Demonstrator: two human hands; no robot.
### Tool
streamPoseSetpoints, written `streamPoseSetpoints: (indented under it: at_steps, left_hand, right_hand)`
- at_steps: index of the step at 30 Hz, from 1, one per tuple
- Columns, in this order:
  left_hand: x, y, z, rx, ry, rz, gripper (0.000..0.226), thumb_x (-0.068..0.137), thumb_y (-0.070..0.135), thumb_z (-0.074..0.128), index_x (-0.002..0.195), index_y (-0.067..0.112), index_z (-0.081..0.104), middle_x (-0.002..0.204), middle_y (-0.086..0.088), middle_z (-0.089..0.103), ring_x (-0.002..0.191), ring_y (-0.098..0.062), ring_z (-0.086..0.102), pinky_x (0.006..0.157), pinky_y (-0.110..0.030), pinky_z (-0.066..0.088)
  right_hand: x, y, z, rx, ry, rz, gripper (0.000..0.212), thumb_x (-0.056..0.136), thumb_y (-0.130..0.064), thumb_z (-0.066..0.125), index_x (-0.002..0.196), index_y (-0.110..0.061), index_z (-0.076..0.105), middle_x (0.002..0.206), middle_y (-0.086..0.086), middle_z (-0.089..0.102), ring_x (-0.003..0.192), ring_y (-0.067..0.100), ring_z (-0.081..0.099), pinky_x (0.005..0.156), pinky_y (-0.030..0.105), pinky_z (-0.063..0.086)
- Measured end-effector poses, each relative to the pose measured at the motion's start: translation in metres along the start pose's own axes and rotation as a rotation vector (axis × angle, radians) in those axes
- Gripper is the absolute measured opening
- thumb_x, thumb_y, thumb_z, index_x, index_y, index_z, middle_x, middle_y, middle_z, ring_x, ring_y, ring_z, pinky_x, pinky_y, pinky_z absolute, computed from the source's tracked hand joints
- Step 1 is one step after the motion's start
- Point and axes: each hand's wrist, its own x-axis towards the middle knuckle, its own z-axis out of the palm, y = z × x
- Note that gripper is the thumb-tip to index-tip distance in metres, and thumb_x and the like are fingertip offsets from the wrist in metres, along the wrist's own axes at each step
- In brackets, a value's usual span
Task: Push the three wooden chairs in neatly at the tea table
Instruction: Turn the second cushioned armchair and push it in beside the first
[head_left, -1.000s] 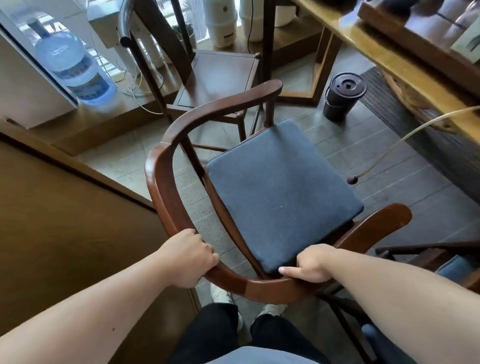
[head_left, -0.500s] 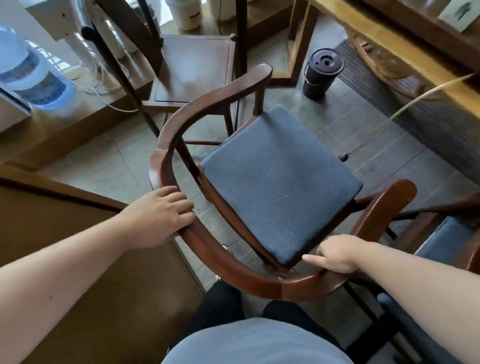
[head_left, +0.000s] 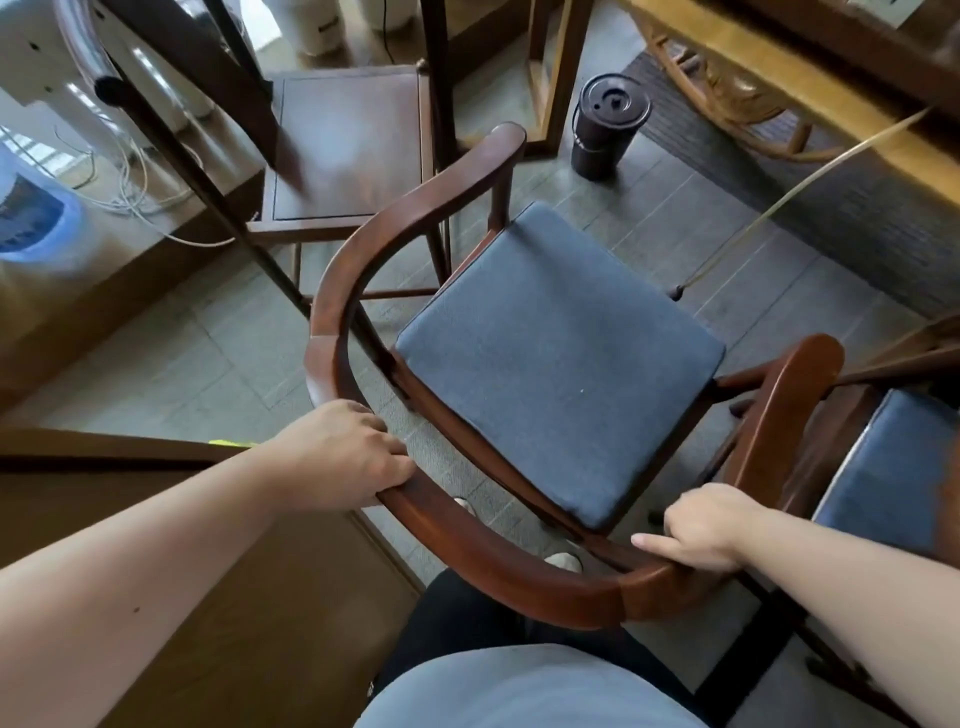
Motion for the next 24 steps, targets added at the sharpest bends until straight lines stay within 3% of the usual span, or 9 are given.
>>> streamPoseSetpoints:
  at_steps: [5, 10, 13, 19, 24]
  left_hand:
    - [0.001, 0.001, -0.001, 0.001, 0.014, -0.021, 0.039, 0.088, 0.047, 0.033, 0.102, 0.028, 0.063, 0.101, 0.009, 0.072, 0.095, -0.020, 0.066, 0.086, -0.042, 0.051]
    - [0.016, 0.017, -0.009, -0.014, 0.062, -0.005, 0.044, 0.088, 0.048, 0.029, 0.098, 0.025, 0.065, 0.095, 0.006, 0.073, 0.088, -0.022, 0.068, 0.080, -0.044, 0.055]
    - [0.035, 0.033, -0.015, -0.026, 0.073, -0.002, 0.041, 0.087, 0.048, 0.031, 0.094, 0.024, 0.063, 0.091, 0.006, 0.072, 0.083, -0.022, 0.068, 0.075, -0.043, 0.055]
    - [0.067, 0.044, -0.029, -0.051, 0.069, 0.028, 0.053, 0.083, 0.058, 0.025, 0.102, 0.028, 0.064, 0.097, 0.010, 0.072, 0.091, -0.017, 0.068, 0.082, -0.041, 0.055]
    - [0.093, 0.047, -0.040, -0.012, 0.098, 0.046, 0.047, 0.084, 0.062, 0.031, 0.103, 0.034, 0.063, 0.099, 0.016, 0.070, 0.094, -0.012, 0.066, 0.084, -0.038, 0.054]
  right_hand:
    - [0.001, 0.002, 0.007, -0.071, 0.074, 0.014, 0.056, 0.096, -0.047, 0.026, 0.099, -0.015, 0.071, 0.114, 0.009, 0.070, 0.108, 0.027, 0.061, 0.090, 0.033, 0.042]
    - [-0.009, 0.023, 0.013, -0.171, 0.086, -0.002, 0.046, 0.095, -0.033, 0.026, 0.101, -0.013, 0.068, 0.115, 0.009, 0.069, 0.109, 0.027, 0.060, 0.083, 0.032, 0.035]
    - [-0.017, 0.046, 0.018, -0.178, 0.122, 0.044, 0.046, 0.097, -0.034, 0.028, 0.100, -0.014, 0.070, 0.114, 0.006, 0.070, 0.109, 0.025, 0.061, 0.087, 0.032, 0.038]
    - [-0.028, 0.077, 0.031, -0.147, 0.115, 0.075, 0.048, 0.097, -0.037, 0.027, 0.102, -0.015, 0.069, 0.114, 0.008, 0.070, 0.108, 0.026, 0.061, 0.090, 0.033, 0.039]
    - [-0.034, 0.101, 0.039, -0.061, 0.028, 0.102, 0.050, 0.096, -0.039, 0.026, 0.106, -0.013, 0.068, 0.119, 0.011, 0.067, 0.112, 0.028, 0.059, 0.097, 0.037, 0.039]
